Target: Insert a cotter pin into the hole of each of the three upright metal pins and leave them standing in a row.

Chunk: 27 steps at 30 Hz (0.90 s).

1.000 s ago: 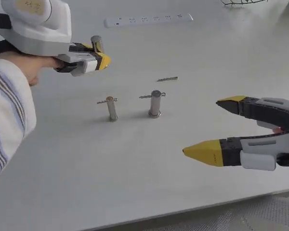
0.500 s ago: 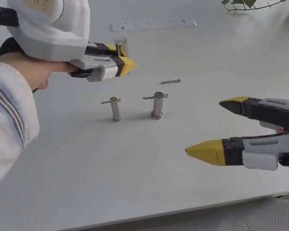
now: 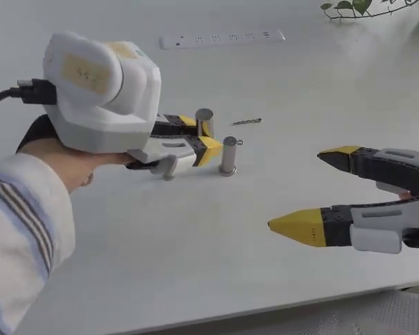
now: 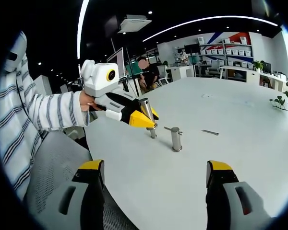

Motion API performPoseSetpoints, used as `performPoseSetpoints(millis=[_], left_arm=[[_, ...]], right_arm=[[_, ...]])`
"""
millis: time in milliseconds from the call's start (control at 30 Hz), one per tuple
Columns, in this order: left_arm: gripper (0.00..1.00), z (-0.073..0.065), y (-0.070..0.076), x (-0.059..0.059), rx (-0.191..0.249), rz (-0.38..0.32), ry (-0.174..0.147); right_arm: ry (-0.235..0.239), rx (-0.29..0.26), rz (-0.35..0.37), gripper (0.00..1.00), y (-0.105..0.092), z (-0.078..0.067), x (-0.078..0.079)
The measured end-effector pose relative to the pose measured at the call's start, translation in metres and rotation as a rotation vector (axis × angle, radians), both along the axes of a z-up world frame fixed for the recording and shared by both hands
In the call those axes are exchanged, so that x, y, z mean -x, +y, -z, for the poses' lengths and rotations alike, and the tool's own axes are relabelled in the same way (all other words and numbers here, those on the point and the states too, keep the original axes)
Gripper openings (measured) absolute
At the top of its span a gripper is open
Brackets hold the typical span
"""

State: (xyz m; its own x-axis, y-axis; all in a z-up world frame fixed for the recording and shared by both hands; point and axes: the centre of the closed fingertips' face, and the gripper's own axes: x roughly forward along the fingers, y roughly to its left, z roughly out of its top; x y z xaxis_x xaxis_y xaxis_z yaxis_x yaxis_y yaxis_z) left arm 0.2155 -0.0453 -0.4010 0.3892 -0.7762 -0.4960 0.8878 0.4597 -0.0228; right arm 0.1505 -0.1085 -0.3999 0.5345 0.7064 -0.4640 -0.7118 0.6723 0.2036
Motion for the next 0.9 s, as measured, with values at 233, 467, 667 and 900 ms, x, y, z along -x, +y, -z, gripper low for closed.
performPoseSetpoints(millis=[233, 467, 667, 900], left_arm=[[0.10, 0.020, -0.007, 0.012, -0.014, 0.024, 0.013], [0.10, 0.040, -0.012, 0.023, -0.057, 0.066, 0.016], [0.10, 0.054, -0.014, 0.025, -0.075, 0.051, 0.042], [0.10, 0.067, -0.017, 0.023, -0.084, -0.010, 0.072]], right_arm=[[0.010, 0.012, -0.009, 0.86, 0.002, 0.003, 0.003], [0.018, 0.006, -0.014, 0.86, 0.007, 0.006, 0.006], [0.023, 0.011, -0.014, 0.85, 0.007, 0.008, 0.007], [0.028, 0.014, -0.015, 0.85, 0.005, 0.010, 0.008]])
